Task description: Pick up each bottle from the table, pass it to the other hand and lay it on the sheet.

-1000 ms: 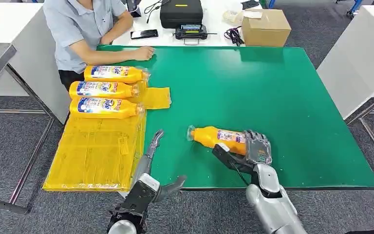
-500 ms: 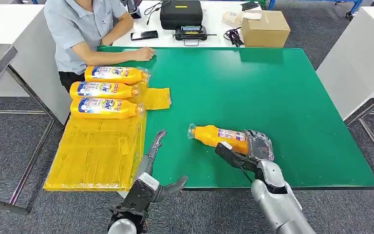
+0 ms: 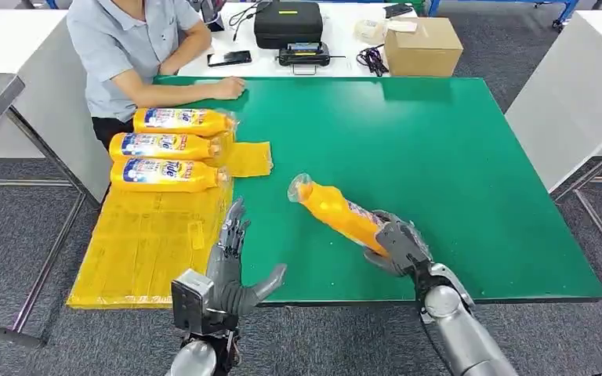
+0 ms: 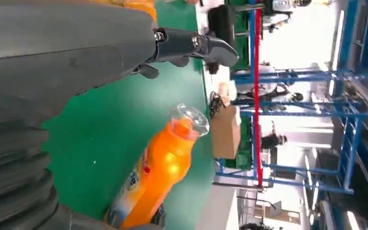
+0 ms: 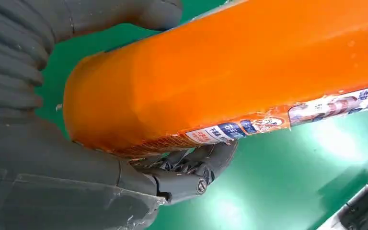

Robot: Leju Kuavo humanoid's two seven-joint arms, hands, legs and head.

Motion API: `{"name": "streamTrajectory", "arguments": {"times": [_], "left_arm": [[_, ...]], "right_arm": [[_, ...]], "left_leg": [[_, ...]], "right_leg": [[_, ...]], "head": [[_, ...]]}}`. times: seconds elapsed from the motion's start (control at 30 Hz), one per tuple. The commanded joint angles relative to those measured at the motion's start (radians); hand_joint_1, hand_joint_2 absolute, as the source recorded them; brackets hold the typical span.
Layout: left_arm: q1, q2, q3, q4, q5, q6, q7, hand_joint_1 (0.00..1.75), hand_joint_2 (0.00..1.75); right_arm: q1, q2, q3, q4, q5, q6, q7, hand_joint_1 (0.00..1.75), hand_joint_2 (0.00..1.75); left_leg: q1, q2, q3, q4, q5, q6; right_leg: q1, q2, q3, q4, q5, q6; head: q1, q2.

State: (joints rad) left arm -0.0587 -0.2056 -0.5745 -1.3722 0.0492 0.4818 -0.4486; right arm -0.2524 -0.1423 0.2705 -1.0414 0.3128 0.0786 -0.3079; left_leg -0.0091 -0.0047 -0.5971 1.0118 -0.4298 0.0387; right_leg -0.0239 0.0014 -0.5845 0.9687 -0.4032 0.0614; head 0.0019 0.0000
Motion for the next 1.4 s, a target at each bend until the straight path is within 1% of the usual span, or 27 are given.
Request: {"name": "streamTrajectory", "arguments": {"times": [0.03,0.13,0.17,0.23,0.3,0.37,0.4,0.43,0.5,0.53,0.6,0.7,0.77,0.87,1.0,1.07,1.23,1.27,1.33,1.4], "left_arm": [[-0.029,0.015,-0.005,0.06,0.068,0.042,-0.045,0.0,1.75],[-0.021,0.007,0.015,0.064,0.124,0.063,-0.052,0.0,1.75],[-0.017,0.003,0.022,0.066,0.154,0.069,-0.058,0.0,1.75],[-0.021,0.008,0.004,0.086,0.215,0.08,-0.069,0.0,1.75],[-0.022,0.009,-0.004,0.096,0.227,0.083,-0.076,0.0,1.75],[-0.033,0.02,-0.029,0.122,0.249,0.06,-0.037,0.0,1.75],[-0.053,0.037,-0.068,0.166,0.238,0.037,0.003,0.0,1.75],[-0.069,0.038,-0.085,0.219,0.221,0.031,0.034,0.0,1.75],[-0.09,0.023,-0.075,0.288,0.269,-0.012,0.075,0.0,1.75],[-0.113,0.009,-0.054,0.337,0.316,-0.039,0.079,0.0,1.75],[-0.152,-0.012,-0.037,0.386,0.355,-0.057,0.044,0.0,1.75],[-0.172,-0.023,-0.031,0.38,0.354,-0.044,0.009,0.0,1.75],[-0.184,-0.026,-0.045,0.366,0.317,-0.016,-0.032,0.0,1.75],[-0.196,-0.028,-0.06,0.358,0.271,0.02,-0.064,0.0,1.75],[-0.201,-0.036,-0.047,0.345,0.267,0.024,-0.09,0.0,1.75],[-0.203,-0.036,-0.045,0.333,0.256,0.034,-0.106,0.0,1.75],[-0.206,-0.038,-0.04,0.32,0.262,0.029,-0.105,0.0,1.75],[-0.206,-0.038,-0.04,0.32,0.262,0.029,-0.105,0.0,1.75],[-0.208,-0.038,-0.043,0.287,0.28,0.006,-0.091,0.0,1.75],[-0.197,-0.049,-0.033,0.28,0.294,-0.001,-0.081,0.0,1.75]], "right_arm": [[0.021,0.01,-0.017,-0.012,-0.037,-0.005,-0.009,1.75,1.75],[0.024,0.026,-0.031,-0.029,-0.066,-0.022,-0.02,1.75,1.75],[0.027,0.037,-0.033,-0.044,-0.072,-0.032,-0.027,1.75,1.75],[0.041,0.066,-0.028,-0.105,-0.113,-0.037,-0.04,1.75,1.75],[0.044,0.074,-0.017,-0.122,-0.112,-0.049,-0.028,1.75,1.75],[0.043,0.075,0.006,-0.13,-0.115,-0.049,-0.026,1.75,1.75],[0.039,0.08,0.03,-0.13,-0.115,-0.044,-0.029,1.75,1.75],[0.035,0.085,0.056,-0.128,-0.111,-0.042,-0.033,1.75,1.75],[0.024,0.096,0.089,-0.121,-0.112,-0.032,-0.041,1.75,1.75],[0.004,0.102,0.116,-0.11,-0.118,-0.024,-0.046,1.75,1.75],[-0.033,0.109,0.159,-0.091,-0.144,-0.012,-0.042,1.75,1.75],[-0.055,0.111,0.188,-0.083,-0.153,-0.003,-0.04,1.75,1.75],[-0.064,0.104,0.216,-0.08,-0.163,0.008,-0.037,1.75,1.75],[-0.088,0.098,0.258,-0.05,-0.166,0.033,-0.025,1.75,1.75],[-0.118,0.098,0.307,-0.02,-0.162,0.048,-0.026,1.75,1.75],[-0.123,0.1,0.327,-0.021,-0.161,0.057,-0.027,1.75,1.75],[-0.13,0.106,0.346,-0.015,-0.159,0.058,-0.027,1.75,1.75],[-0.13,0.106,0.346,-0.015,-0.159,0.058,-0.027,1.75,1.75],[-0.155,0.124,0.383,0.023,-0.168,0.064,-0.024,1.75,1.75],[-0.158,0.132,0.393,0.022,-0.173,0.071,-0.03,1.75,1.75]], "left_leg": [[0.001,-0.001,0.001,-0.001,0.0,-0.001],[0.001,-0.001,0.001,-0.001,-0.001,-0.003],[0.001,-0.001,0.0,-0.001,0.0,-0.001],[0.001,0.0,0.0,-0.001,-0.001,-0.002],[0.002,0.001,0.0,-0.001,-0.001,-0.003],[0.001,0.0,-0.003,0.0,-0.001,-0.002],[0.0,-0.001,-0.004,-0.001,0.0,-0.001],[0.001,0.0,-0.003,-0.001,-0.001,-0.002],[0.001,0.0,-0.002,-0.002,-0.001,-0.003],[0.001,-0.001,-0.003,-0.002,-0.001,-0.002],[0.001,-0.001,-0.005,-0.001,0.0,-0.001],[0.002,0.002,-0.005,0.0,-0.001,-0.003],[0.001,-0.002,-0.007,0.0,0.0,-0.002],[0.001,-0.002,-0.006,0.0,0.0,-0.002],[0.002,0.0,-0.005,0.0,-0.001,-0.002],[0.001,-0.002,-0.007,0.0,0.0,-0.001],[0.002,-0.002,-0.006,0.0,0.0,-0.002],[0.001,-0.002,-0.007,0.0,0.001,-0.001],[0.002,-0.001,-0.007,0.0,0.0,-0.002],[0.001,-0.002,-0.008,0.0,0.001,-0.001]], "right_leg": [[0.001,-0.001,0.002,-0.001,-0.001,-0.002],[0.002,-0.001,0.003,-0.001,-0.001,-0.003],[0.001,0.0,0.001,-0.001,-0.001,-0.002],[0.001,0.001,0.001,-0.001,-0.001,-0.003],[0.002,0.001,0.001,-0.001,-0.001,-0.003],[0.001,0.001,-0.002,0.0,-0.001,-0.002],[0.0,0.001,-0.003,0.0,0.0,-0.002],[0.001,0.001,-0.002,0.0,-0.001,-0.003],[0.001,0.001,-0.001,-0.001,-0.001,-0.003],[0.001,0.0,-0.002,-0.001,-0.001,-0.002],[0.0,0.001,-0.004,0.0,0.0,-0.002],[0.001,0.003,-0.004,0.001,0.0,-0.003],[0.001,0.001,-0.006,0.001,0.0,-0.002],[0.001,0.0,-0.004,0.001,-0.001,-0.002],[0.002,0.002,-0.003,0.0,-0.001,-0.003],[0.001,0.0,-0.005,0.0,0.0,-0.002],[0.001,0.001,-0.004,0.001,-0.001,-0.003],[0.001,0.0,-0.005,0.001,0.0,-0.002],[0.001,0.001,-0.005,0.001,0.0,-0.002],[0.001,0.0,-0.006,0.001,0.0,-0.001]], "head": [[0.0,0.0],[0.0,0.0],[0.0,0.0],[0.0,0.0],[0.0,0.0],[0.0,0.0],[0.0,0.0],[0.0,0.0],[0.0,0.0],[0.0,0.0],[0.0,0.0],[0.0,0.0],[0.0,0.0],[0.0,0.0],[0.0,0.0],[0.0,0.0],[0.0,0.0],[0.0,0.0],[0.0,0.0],[0.0,0.0]]}}
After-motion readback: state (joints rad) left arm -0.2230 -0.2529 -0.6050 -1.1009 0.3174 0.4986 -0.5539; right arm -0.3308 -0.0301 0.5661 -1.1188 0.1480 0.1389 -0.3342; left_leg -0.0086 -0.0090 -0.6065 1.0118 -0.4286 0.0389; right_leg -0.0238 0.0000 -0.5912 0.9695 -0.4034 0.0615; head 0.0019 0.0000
